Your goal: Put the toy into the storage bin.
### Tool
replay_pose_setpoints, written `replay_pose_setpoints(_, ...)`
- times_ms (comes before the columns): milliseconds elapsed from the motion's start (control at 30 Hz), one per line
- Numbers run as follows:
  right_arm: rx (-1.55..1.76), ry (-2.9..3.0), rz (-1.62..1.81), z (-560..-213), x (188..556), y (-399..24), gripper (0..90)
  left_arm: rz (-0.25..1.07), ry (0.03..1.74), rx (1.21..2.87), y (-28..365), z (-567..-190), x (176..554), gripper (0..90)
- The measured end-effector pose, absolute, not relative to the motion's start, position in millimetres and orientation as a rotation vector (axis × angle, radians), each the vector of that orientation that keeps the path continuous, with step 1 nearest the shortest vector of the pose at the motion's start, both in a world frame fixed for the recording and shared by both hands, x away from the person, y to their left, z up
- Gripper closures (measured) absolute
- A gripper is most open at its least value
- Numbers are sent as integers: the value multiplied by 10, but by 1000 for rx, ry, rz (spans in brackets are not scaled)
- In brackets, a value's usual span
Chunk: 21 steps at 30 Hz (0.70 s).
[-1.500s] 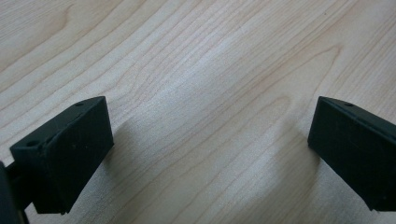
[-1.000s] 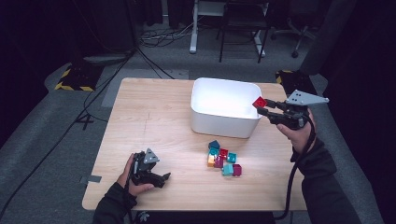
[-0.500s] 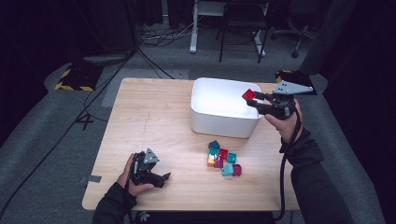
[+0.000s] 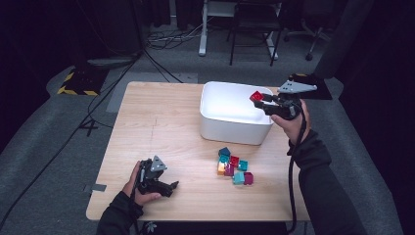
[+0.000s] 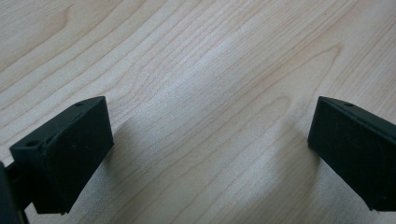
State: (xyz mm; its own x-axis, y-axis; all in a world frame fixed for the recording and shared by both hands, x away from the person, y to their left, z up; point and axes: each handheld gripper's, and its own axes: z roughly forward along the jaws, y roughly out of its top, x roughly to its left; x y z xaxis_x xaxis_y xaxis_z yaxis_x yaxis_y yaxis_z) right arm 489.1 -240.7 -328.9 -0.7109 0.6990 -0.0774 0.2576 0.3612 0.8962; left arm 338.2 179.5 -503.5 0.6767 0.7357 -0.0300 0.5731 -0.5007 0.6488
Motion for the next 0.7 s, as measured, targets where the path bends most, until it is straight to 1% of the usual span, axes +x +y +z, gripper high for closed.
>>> replay_pose_setpoints(467,884,2214,1269,-3479,4973,-2332,587,327,999,2251,1796,-5036,3384,3)
replay_pose_setpoints(600,910,2199,1280,-3510,4976,-2355,510,327,998,2251,1796,-5036,3384,3)
replay_pose_setpoints(700,915,2192,1294,-3511,4958,-2379,504,328,1001,2250,1795,-5036,3383,3)
